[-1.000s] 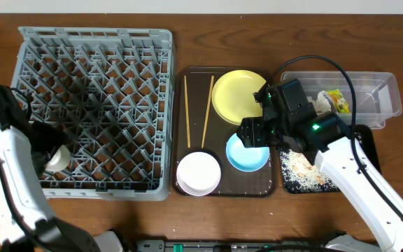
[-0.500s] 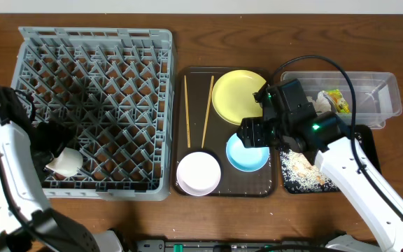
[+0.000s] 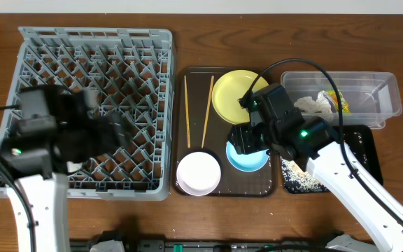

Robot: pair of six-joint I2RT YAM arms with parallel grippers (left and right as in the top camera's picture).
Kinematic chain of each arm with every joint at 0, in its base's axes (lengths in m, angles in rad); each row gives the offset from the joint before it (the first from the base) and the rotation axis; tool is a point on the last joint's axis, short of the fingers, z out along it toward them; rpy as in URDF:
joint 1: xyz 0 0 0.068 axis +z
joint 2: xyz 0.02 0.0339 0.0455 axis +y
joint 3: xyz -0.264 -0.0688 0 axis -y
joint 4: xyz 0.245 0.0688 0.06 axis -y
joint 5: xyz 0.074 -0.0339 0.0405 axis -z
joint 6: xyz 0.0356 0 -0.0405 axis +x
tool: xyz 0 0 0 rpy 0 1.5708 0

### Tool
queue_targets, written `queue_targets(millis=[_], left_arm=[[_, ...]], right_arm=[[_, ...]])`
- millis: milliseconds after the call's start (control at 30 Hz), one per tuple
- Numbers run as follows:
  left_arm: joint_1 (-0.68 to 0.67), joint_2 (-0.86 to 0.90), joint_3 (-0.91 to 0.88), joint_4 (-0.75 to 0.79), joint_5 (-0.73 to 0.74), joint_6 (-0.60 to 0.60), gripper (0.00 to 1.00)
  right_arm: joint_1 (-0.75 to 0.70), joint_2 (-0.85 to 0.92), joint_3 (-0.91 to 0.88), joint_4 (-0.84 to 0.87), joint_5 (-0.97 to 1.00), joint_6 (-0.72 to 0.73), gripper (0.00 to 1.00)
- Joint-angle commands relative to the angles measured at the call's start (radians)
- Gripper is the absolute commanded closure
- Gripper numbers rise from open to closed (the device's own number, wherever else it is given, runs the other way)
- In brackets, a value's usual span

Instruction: Sort waste into correct bins and load items into the dishwasher

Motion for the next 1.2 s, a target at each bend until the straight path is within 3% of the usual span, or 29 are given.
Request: queue_targets(millis=[0,267,500,700,833,1000,1167], left_arm=[[-0.129,-0.008,0.011,-0.010,0.020,0.084,0.12],[-0.342,0.043,-0.040,0.002,0.016,0.076,0.18],[-0.419,0.134,-0.042,0.016,-0.056,0.048,0.20],[-0.495,0.231,-0.042,0.030,-0.064,0.031,0.26],[-0.549,0.289,-0.042,0.056,-0.183,-0.040,0.26],[-0.575,0.353,-0.042,0.206,-0.248,-0.057,0.26],[-0.586,0.445,-0.042,0.388,-0.259,-0.054,0.35]], right_arm=[[0.005,-0.006,0.005,-0.004,0.031,0.023,0.46],[0.005,-0.006,0.002,-0.047,0.065,0.053,0.46],[0.005,-0.005,0.001,-0.063,-0.026,-0.003,0.51],[-0.032,-0.005,0.001,-0.108,0.141,0.166,0.51],[-0.065,-0.005,0.001,-0.092,0.122,0.183,0.49],[-0.068,-0.005,0.001,-0.100,0.124,0.180,0.48],[-0.068,-0.005,0.001,-0.103,0.124,0.180,0.47]])
